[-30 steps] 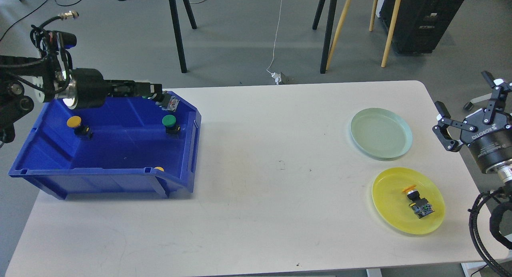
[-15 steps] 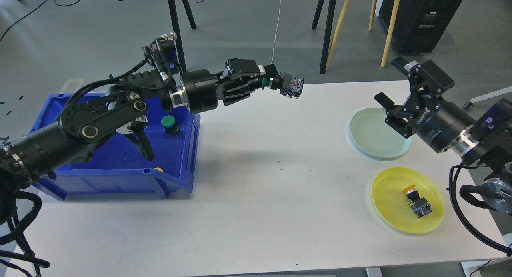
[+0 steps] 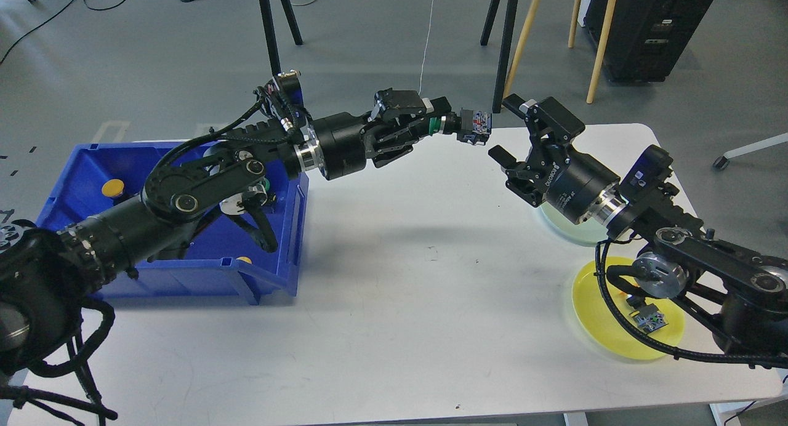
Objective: Pass button and place on color plate
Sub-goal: 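Lift the green button and pass it to the right gripper, then carry the green button with the right gripper onto the pale green plate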
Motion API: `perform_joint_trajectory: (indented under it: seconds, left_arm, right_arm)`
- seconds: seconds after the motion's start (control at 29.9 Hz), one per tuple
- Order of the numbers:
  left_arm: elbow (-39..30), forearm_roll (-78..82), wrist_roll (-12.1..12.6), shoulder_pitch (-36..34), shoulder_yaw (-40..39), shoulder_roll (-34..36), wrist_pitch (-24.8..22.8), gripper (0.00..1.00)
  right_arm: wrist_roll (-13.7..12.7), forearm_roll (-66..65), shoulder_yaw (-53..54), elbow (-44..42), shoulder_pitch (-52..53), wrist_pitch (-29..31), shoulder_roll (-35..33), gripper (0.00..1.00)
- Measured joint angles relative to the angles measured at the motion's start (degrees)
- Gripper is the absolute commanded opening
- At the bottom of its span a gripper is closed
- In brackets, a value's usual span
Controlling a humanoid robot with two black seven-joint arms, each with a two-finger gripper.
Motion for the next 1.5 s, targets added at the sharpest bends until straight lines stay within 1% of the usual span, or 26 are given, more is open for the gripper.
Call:
perform_joint_trajectory:
  seconds: [0.1,0.17,0.23,0.33,0.37,0.53,0.6,0.67,0.7,0.74,0.8,0.87,0.9,0.94,1.0,1.04,1.17,1.3,1.37,1.44,1.5]
  left_arm:
    - [0.0,0.0,0.0,0.1,0.0,0.0,0.0,0.07]
    - [0.0,-0.1,0.0,0.1,0.0,0.0,0.0,0.07]
    - [0.0,-0.1,0.0,0.2,0.0,0.0,0.0,0.07]
    - [0.0,-0.1,0.0,0.2,0.0,0.0,0.0,0.07]
    - [0.0,-0.1,0.0,0.2,0.0,0.0,0.0,0.07]
    - [0.6,-0.1,0.0,0.2,0.0,0.0,0.0,0.07]
    - [0.7,-0.1,0.0,0.2,0.0,-0.1,0.0,0.07]
    - [0.8,-0.1,0.0,0.2,0.0,-0.1,0.0,0.07]
    - [0.8,-0.1,0.0,0.2,0.0,-0.1,0.0,0.07]
    - [0.8,-0.1,0.0,0.2,0.0,-0.1,0.0,0.07]
    - [0.8,-0.1,0.0,0.2,0.0,-0.2,0.0,0.07]
    - [0.8,-0.1,0.0,0.2,0.0,-0.2,0.0,0.09]
    - [0.7,-0.1,0.0,0.2,0.0,-0.2,0.0,0.17]
    - [0.7,-0.1,0.0,0.2,0.0,-0.2,0.0,0.29]
    - [0.6,-0.1,0.0,0.2,0.0,-0.2,0.0,0.58]
    - [0.6,-0.1,0.0,0.2,0.0,-0.2,0.0,0.74]
    - [0.7,-1.2,0.0,0.4,-0.6,-0.2,0.0,0.81]
    - [0.6,-2.4,0.0,0.6,-1.4,-0.2,0.0,0.82]
    - [0.6,-2.5,0.0,0.7,-1.5,-0.2,0.0,0.82]
    - [0.6,-2.5,0.0,0.7,-1.5,-0.2,0.0,0.82]
    - [0.6,-2.5,0.0,0.8,-1.5,-0.2,0.0,0.82]
  right_arm:
    - [0.5,0.5,-0.1,-0.2,0.3,-2.2,2.2,0.94]
    - [0.9,1.1,-0.2,-0.2,0.5,-2.9,2.8,0.9]
    - [1.2,1.5,-0.3,0.1,0.8,-3.1,3.0,0.79]
    - [1.3,1.7,-0.3,0.2,1.1,-3.3,3.0,0.56]
    - [1.3,1.7,-0.4,0.3,1.1,-3.4,3.0,0.51]
    - [1.6,1.7,-1.5,1.3,1.3,-3.6,2.6,0.41]
    - [1.6,1.6,-2.2,2.2,1.3,-3.6,2.3,0.35]
    - [1.6,1.6,-2.5,2.7,1.3,-3.7,2.2,0.26]
    - [1.6,1.6,-2.6,2.8,1.2,-3.7,2.1,0.15]
    - [1.7,1.6,-2.7,2.8,1.2,-3.8,2.1,0.08]
    - [1.7,1.5,-2.7,2.9,1.2,-4.2,2.2,0.01]
    - [1.7,1.5,-2.7,3.0,1.2,-5.8,2.5,0.01]
    - [1.8,1.5,-2.7,3.1,1.2,-7.0,2.6,0.01]
    - [2.0,1.5,-2.7,3.2,1.2,-8.0,2.7,0.01]
    - [2.5,1.5,-2.7,3.4,1.1,-9.3,2.7,0.01]
    - [2.7,1.5,-2.7,3.4,1.0,-9.7,2.7,0.01]
    - [2.9,1.7,-2.4,2.5,0.4,-12.5,2.0,0.01]
    - [2.4,2.5,-1.7,-0.2,-1.1,-15.0,2.8,0.01]
    - [2.0,5.7,-0.7,-2.4,-2.2,-17.2,3.5,0.01]
    - [0.6,11.4,0.7,-4.4,-3.0,-20.3,4.4,0.01]
    - [-2.1,19.1,2.2,-7.6,-3.4,-24.1,5.4,0.01]
